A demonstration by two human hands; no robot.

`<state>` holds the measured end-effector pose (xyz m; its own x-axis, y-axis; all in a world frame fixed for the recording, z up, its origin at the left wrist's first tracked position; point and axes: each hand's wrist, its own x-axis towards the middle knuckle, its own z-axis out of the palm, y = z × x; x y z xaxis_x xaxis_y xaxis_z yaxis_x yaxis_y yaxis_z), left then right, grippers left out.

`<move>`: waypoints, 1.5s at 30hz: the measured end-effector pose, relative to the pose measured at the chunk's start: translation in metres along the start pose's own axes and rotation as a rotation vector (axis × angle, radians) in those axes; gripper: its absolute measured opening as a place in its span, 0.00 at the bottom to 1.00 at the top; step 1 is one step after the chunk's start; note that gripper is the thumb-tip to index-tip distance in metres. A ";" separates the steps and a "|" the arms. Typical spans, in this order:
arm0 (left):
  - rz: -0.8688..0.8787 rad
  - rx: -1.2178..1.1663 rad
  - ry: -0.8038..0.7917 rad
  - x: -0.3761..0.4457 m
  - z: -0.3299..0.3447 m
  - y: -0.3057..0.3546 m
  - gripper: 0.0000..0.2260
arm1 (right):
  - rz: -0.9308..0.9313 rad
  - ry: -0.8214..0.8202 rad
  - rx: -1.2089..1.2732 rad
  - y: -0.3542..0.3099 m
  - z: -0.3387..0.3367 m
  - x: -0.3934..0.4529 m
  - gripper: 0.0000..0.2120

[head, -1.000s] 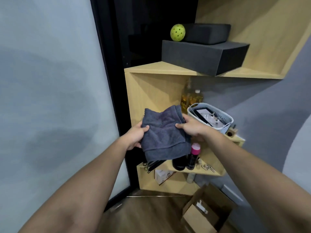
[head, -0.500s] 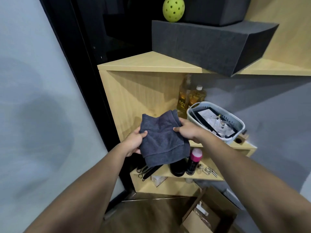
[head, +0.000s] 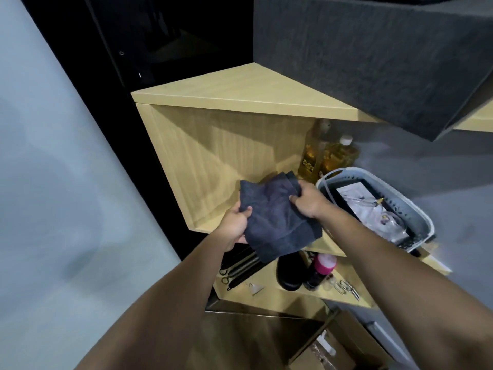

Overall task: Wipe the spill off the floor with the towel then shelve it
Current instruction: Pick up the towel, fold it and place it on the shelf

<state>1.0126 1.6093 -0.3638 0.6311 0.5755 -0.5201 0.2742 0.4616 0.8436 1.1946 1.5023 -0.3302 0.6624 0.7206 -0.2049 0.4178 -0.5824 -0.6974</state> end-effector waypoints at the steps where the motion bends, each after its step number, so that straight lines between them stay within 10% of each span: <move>1: -0.015 -0.023 0.011 0.007 0.001 -0.002 0.18 | -0.017 0.034 -0.042 0.001 -0.001 0.006 0.15; 8: 0.302 0.890 0.426 0.033 -0.009 -0.046 0.13 | -0.219 -0.012 -0.611 0.011 0.062 -0.006 0.28; 13: 0.594 1.176 0.268 0.046 -0.008 -0.043 0.22 | -0.127 -0.167 -0.689 0.042 0.082 -0.005 0.34; 20: 0.397 1.438 0.136 0.071 0.003 -0.033 0.42 | -0.121 -0.087 -0.712 0.073 0.083 -0.012 0.33; 45: 0.083 1.583 0.046 0.069 0.021 -0.026 0.43 | -0.071 -0.125 -0.739 0.071 0.078 0.014 0.31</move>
<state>1.0637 1.6229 -0.4192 0.6684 0.5950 -0.4464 0.7073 -0.6942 0.1336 1.1849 1.5005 -0.4358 0.5614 0.7774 -0.2838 0.7944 -0.6023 -0.0785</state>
